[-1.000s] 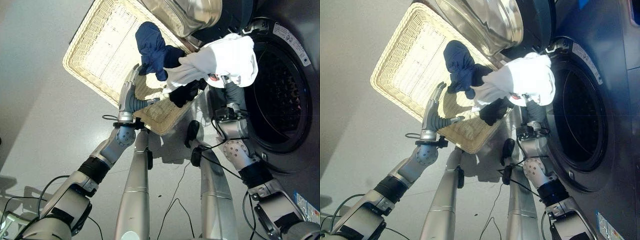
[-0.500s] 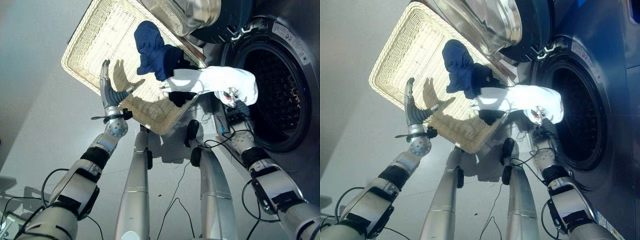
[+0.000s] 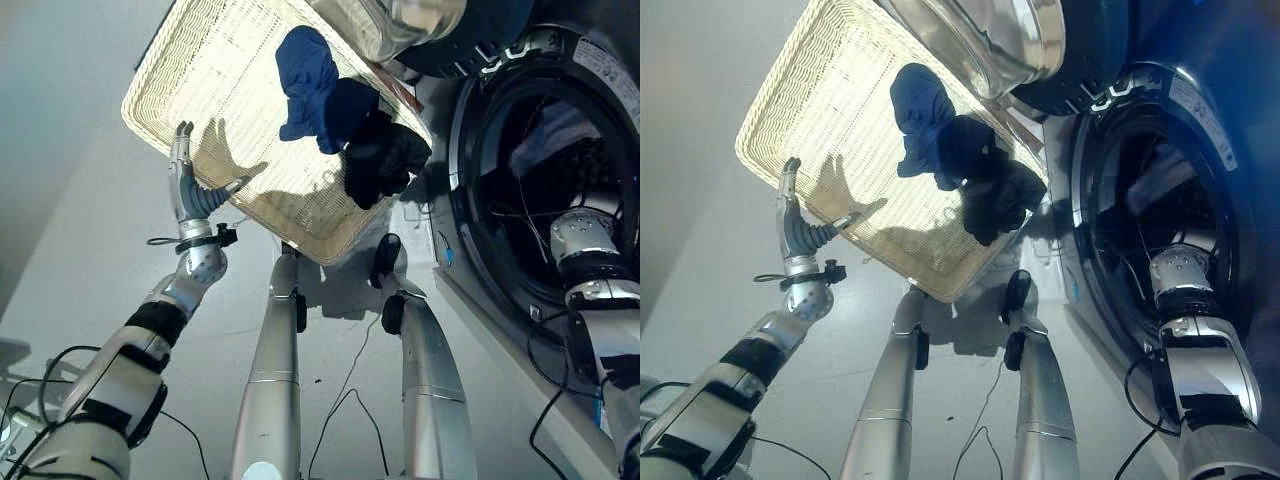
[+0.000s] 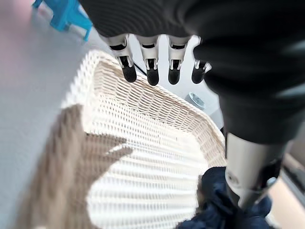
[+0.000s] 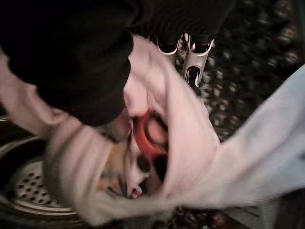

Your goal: Put the clothes into the washing machine.

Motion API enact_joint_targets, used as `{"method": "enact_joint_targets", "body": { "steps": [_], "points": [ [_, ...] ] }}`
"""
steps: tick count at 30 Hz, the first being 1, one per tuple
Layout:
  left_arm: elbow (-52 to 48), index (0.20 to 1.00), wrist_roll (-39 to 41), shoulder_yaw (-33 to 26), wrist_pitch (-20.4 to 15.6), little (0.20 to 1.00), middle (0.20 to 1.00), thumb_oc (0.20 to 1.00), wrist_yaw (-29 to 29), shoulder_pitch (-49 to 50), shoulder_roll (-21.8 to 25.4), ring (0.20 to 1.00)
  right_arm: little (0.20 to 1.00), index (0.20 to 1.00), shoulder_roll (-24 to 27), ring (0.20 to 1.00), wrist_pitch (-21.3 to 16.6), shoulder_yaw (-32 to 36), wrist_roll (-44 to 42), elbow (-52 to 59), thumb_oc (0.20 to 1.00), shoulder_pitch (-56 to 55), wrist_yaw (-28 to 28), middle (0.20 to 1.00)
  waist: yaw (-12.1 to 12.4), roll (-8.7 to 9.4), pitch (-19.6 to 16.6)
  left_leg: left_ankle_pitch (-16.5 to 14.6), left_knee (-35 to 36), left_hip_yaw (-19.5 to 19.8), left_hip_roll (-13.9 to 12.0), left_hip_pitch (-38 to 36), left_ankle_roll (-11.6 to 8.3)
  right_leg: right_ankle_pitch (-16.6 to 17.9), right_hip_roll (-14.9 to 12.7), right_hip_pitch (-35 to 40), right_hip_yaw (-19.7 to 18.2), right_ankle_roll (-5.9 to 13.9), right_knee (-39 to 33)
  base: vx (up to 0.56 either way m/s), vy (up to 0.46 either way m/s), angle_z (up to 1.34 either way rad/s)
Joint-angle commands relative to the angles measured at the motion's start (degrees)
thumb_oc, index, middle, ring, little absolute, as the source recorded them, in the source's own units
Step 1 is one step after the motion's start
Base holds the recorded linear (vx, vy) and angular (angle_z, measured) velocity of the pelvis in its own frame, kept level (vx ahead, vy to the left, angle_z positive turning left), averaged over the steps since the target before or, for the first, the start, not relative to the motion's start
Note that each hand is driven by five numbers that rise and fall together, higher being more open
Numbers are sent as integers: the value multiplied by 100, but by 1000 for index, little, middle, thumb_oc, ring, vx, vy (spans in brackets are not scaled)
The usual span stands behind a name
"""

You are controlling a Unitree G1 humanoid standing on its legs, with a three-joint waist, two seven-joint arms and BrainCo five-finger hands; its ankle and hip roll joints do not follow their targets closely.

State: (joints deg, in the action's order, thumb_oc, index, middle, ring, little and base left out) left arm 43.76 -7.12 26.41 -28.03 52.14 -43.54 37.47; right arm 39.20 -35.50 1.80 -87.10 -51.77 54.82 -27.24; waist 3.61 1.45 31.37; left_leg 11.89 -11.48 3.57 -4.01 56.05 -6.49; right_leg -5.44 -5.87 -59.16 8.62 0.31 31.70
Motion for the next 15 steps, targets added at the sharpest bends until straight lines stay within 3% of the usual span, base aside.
{"method": "enact_joint_targets", "body": {
  "steps": [1, 3, 5, 6, 8, 10, 11, 15],
  "points": [
    [153, 1000, -591, 61, 13, 1000, 1000, 1000, 144, -553, 187, 1000, 1000, 1000, 1356, 1000, 202, -9, 475, -182, 1000, -251, 379, 1000, -264, 342, -157, -900, -663, -42, 295, -94, 86, 990, 278, 347, 80, 735, -972, 0, 0, 0],
    [387, 1000, -693, 308, 60, 1000, 1000, 1000, 60, -946, 206, 1000, 1000, 1000, 1351, 1000, 499, -214, 660, -675, 1000, -43, 560, 1000, -243, 305, -157, -899, -665, -21, 327, -117, 101, 977, 258, 350, 94, 728, -955, 10, -3, 3],
    [479, 1000, -683, 553, 119, 1000, 1000, 1000, 25, -1263, 168, 1000, 1000, 1000, 1263, 1000, 640, -578, 1417, -967, 1000, 248, 271, 1000, -213, 239, -157, -894, -649, -15, 363, -128, 117, 991, 233, 335, 109, 731, -964, 0, 0, 0],
    [493, 1000, -709, 647, 146, 1000, 1000, 1000, 28, -1383, 139, 1000, 1000, 1000, 1220, 1000, 822, -758, 1943, -1064, 1000, 408, -216, 1000, -200, 204, -157, -892, -666, -23, 382, -103, 121, 987, 218, 313, 116, 729, -962, 0, 0, 0],
    [501, 1000, -709, 639, 145, 1000, 1000, 1000, 30, -1390, 137, 1000, 1000, 1000, 1211, 1000, 836, -768, 2005, -1035, 1000, 431, -293, 1000, -209, 198, -157, -894, -669, -22, 382, -94, 122, 986, 218, 305, 117, 729, -960, 0, 0, 0],
    [562, 1000, -688, 824, 170, 1000, 1000, 1000, 40, -1588, 86, 1000, 1000, 1000, 1140, 1000, 1293, -1151, 2916, -1276, 1000, 677, -862, 1000, -175, 152, -157, -878, -658, -13, 413, -89, 136, 1003, 199, 298, 133, 733, -984, 0, 0, 0],
    [566, 1000, -732, 899, 215, 1000, 1000, 1000, 26, -1692, 40, 1000, 1000, 1000, 1088, 1000, 1820, -1437, 3446, -1493, 1000, 858, -1207, 1000, -145, 104, -157, -871, -652, -26, 419, -58, 145, 990, 181, 270, 157, 738, -966, 0, 0, 0],
    [586, 1000, -718, 1033, 260, 1000, 1000, 1000, 4, -1896, 32, 1000, 1000, 1000, 1005, 1000, 2902, -1952, 3919, -1810, 1000, 1170, -1162, 1000, -121, 64, -157, -858, -642, -29, 429, -6, 156, 1014, 178, 226, 167, 740, -997, -19, -5, 5]
  ]
}}
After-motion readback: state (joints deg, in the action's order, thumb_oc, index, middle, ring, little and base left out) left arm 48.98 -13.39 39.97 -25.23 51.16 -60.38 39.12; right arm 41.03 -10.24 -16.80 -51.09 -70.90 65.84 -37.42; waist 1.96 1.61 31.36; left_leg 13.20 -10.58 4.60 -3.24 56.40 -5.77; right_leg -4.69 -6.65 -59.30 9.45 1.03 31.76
